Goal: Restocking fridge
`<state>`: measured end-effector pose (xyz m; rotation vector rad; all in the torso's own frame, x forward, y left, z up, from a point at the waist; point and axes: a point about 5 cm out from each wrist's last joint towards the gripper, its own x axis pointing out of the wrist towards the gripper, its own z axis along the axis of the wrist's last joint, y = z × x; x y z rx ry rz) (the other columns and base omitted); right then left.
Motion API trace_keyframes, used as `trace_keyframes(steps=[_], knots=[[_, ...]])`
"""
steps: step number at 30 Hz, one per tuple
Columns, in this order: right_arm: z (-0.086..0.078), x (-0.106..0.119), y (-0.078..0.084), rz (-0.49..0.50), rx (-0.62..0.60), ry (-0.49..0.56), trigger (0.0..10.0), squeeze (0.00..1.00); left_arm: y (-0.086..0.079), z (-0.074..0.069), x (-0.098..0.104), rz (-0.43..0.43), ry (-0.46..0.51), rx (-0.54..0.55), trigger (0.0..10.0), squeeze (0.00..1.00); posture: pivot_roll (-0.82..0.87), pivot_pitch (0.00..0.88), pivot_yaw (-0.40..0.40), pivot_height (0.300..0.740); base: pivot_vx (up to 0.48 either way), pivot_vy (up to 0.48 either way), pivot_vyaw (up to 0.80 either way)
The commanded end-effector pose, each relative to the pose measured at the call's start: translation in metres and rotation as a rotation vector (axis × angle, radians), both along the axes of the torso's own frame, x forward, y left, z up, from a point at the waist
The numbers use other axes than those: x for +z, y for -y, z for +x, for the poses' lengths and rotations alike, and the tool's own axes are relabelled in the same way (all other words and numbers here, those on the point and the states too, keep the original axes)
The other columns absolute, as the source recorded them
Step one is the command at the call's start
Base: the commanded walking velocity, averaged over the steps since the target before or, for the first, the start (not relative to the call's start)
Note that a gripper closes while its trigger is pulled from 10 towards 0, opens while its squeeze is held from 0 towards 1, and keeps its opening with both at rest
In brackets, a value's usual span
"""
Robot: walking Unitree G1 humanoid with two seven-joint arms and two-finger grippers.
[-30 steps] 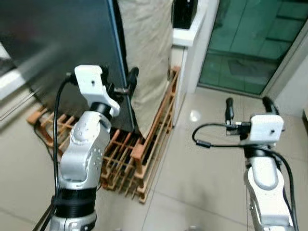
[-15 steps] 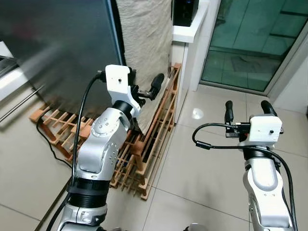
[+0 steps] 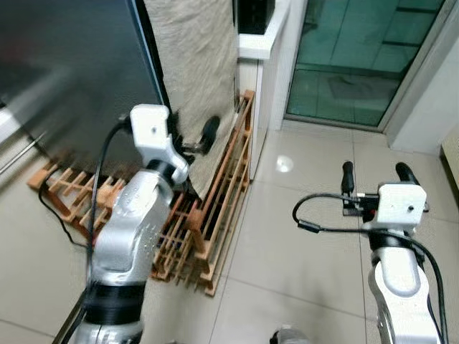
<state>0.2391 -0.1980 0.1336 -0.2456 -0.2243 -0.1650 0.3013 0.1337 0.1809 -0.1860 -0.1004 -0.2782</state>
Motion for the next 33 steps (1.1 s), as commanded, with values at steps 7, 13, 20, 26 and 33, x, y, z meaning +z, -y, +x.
trace_keyframes(steps=[7,13,20,26,33], knots=[[0.006,0.005,-0.006,0.011,0.032,0.015,10.0,0.0,0.008,0.015,0.005,-0.033,0.009,0.028,10.0,0.0,-0.2,0.066,0.056,0.74,0.0,0.0,0.0],[0.007,0.006,-0.007,0.012,0.035,0.02,10.0,0.0,0.015,0.025,0.012,-0.065,0.029,0.027,10.0,0.0,-0.21,0.064,0.056,0.74,0.0,0.0,0.0],[0.005,0.005,-0.006,0.011,0.034,0.017,10.0,0.0,0.024,0.03,0.022,-0.103,0.048,-0.005,10.0,0.0,-0.22,0.068,0.058,0.74,0.0,0.0,0.0],[0.004,0.005,-0.005,0.007,0.031,0.013,10.0,0.0,0.03,0.021,0.023,-0.115,0.047,-0.053,10.0,0.0,-0.21,0.07,0.058,0.74,0.0,0.0,0.0],[0.006,0.002,-0.006,0.007,0.036,0.004,10.0,0.0,0.034,0.016,0.016,-0.118,0.018,-0.069,10.0,0.0,-0.21,0.067,0.054,0.74,0.0,0.0,0.0]])
